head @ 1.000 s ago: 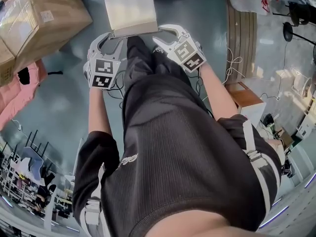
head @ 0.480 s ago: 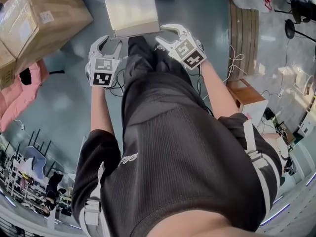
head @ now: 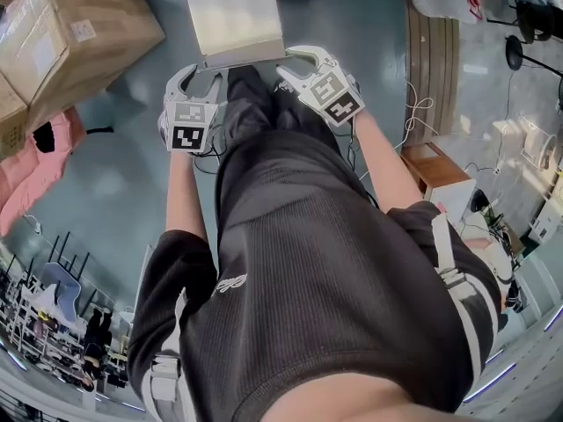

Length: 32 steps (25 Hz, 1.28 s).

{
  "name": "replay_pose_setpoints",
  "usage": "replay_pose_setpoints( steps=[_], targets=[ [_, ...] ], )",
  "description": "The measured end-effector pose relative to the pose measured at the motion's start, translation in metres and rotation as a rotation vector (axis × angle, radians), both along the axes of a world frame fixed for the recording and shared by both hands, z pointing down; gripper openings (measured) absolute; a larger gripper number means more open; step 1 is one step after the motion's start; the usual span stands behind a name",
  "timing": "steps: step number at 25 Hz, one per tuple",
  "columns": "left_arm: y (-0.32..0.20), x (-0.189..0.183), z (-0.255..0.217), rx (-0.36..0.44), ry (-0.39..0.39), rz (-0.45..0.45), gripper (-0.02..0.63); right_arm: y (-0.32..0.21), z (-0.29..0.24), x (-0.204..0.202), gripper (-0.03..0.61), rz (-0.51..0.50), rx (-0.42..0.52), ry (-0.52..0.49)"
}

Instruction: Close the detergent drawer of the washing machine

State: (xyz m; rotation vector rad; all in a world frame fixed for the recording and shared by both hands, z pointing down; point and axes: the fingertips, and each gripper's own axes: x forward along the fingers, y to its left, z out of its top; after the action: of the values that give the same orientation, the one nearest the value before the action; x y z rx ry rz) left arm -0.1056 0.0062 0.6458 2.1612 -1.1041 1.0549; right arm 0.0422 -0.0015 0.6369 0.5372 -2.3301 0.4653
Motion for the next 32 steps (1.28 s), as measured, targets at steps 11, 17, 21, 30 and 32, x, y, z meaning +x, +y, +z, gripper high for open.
replay_pose_setpoints(
  steps=[11, 17, 21, 30, 32],
  targets=[
    [-0.006, 0.004, -0.004, 0.040, 0.051, -0.072, 0.204, -0.004, -0.002, 0.002, 0.109, 0.058, 0.029, 0.009],
    [-0.006, 0.002, -0.006, 0.042, 0.066, -0.075, 0.202, -0.004, -0.004, 0.000, 0.106, 0.060, 0.037, 0.011],
    [-0.005, 0.001, -0.011, 0.033, 0.075, -0.080, 0.202, -0.003, -0.011, 0.000, 0.106, 0.080, 0.058, -0.003],
    [-0.009, 0.001, -0.015, 0.027, 0.094, -0.081, 0.202, -0.007, -0.017, 0.000, 0.107, 0.102, 0.041, -0.020],
    [-0.009, 0.001, -0.015, 0.021, 0.095, -0.077, 0.202, -0.007, -0.017, -0.001, 0.107, 0.107, 0.036, -0.021]
  ],
)
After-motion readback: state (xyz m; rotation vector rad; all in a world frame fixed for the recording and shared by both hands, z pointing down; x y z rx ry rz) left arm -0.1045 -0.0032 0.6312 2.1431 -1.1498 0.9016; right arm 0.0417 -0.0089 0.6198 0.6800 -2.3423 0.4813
